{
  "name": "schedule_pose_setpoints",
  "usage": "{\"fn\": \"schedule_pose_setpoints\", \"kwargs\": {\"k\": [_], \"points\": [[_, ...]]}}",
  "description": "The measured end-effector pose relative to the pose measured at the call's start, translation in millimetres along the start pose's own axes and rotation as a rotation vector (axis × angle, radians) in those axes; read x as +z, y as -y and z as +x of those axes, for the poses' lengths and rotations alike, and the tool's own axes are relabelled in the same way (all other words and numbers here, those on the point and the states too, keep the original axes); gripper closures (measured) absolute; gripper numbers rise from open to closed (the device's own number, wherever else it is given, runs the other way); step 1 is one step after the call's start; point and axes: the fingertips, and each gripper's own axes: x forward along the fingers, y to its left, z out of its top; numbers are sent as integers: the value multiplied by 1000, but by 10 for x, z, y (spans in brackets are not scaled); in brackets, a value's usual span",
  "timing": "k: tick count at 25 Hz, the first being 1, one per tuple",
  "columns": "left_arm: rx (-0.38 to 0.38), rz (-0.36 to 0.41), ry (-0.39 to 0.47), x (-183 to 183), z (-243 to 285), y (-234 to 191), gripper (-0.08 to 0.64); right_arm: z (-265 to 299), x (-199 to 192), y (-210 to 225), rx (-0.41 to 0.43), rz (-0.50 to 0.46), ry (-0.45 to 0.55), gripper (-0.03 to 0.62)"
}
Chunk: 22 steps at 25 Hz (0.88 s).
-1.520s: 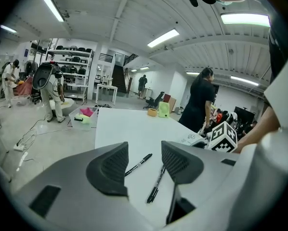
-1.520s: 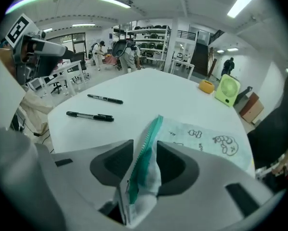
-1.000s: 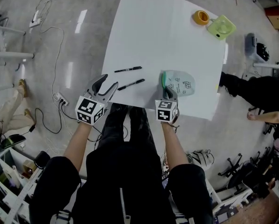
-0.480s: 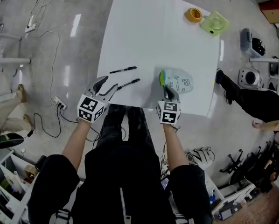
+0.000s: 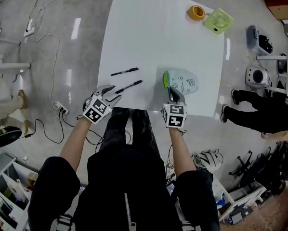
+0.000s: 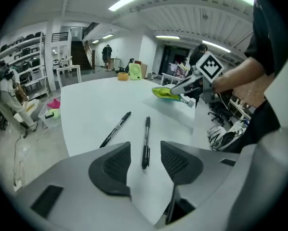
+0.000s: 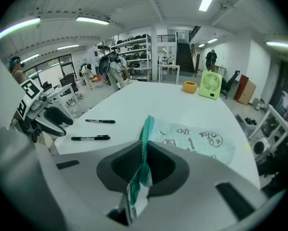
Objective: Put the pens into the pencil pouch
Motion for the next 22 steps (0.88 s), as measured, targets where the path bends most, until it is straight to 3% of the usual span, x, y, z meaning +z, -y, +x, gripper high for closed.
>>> {"fn": "schedule_pose_setpoints", "kwargs": {"k": [11,18,22], "points": [[-25,100,-168,-345,248,21,400,-54,3,-17,12,12,3,551],[10,132,-164,-368,278,-35,484,-65,15,-3,17,1,12,551],[6,134,-156,-351,289,-33,488,-67,7,15,23,6,12,552]]}}
